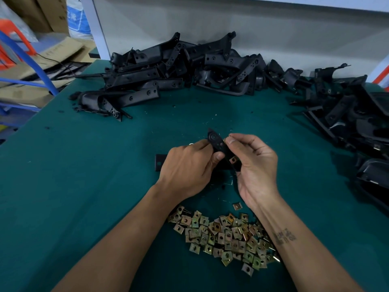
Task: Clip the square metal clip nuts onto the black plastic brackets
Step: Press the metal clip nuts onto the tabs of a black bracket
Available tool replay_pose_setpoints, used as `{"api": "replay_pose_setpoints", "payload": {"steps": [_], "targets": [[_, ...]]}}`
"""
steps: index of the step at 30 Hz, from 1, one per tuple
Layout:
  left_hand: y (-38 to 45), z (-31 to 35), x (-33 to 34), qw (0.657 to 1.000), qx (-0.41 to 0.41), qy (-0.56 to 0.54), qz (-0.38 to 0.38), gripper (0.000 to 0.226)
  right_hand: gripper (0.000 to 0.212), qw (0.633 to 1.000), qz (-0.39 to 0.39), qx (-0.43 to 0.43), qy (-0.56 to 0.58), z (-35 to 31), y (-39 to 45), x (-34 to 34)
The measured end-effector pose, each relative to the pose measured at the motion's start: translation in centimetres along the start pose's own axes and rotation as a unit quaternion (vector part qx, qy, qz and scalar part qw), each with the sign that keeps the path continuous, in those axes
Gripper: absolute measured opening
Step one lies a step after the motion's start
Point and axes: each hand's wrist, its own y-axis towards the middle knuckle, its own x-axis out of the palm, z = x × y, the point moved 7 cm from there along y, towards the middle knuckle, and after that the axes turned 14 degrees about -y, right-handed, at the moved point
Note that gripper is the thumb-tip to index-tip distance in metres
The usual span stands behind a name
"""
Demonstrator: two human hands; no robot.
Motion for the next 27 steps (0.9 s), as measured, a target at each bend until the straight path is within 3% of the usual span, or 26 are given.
{"api": "replay_pose_setpoints", "payload": {"steps": [8,15,23,27], "targets": [[0.0,0.1,0.0,1.000,0.008,-0.001,0.003,0.050,0.023,0.998,0.020,-0.039,-0.046,-0.2,-0.3,0.1],[-0.1,0.2,-0.1,1.000,0.022,-0.010,0.006,0.050,0.011,0.999,0.054,-0.004,-0.007,0.6,-1.0,0.2],[-0.2,0.3,-0.5,0.998,0.043,-0.019,0.032,0.053,0.020,0.999,-0.009,-0.008,-0.045,-0.3,-0.9,0.6],[-0.3,0.3,-0.9,0.998,0.039,-0.020,0.048,0.063,0.027,0.994,-0.016,-0.076,-0.081,-1.0,-1.4,1.0]]}}
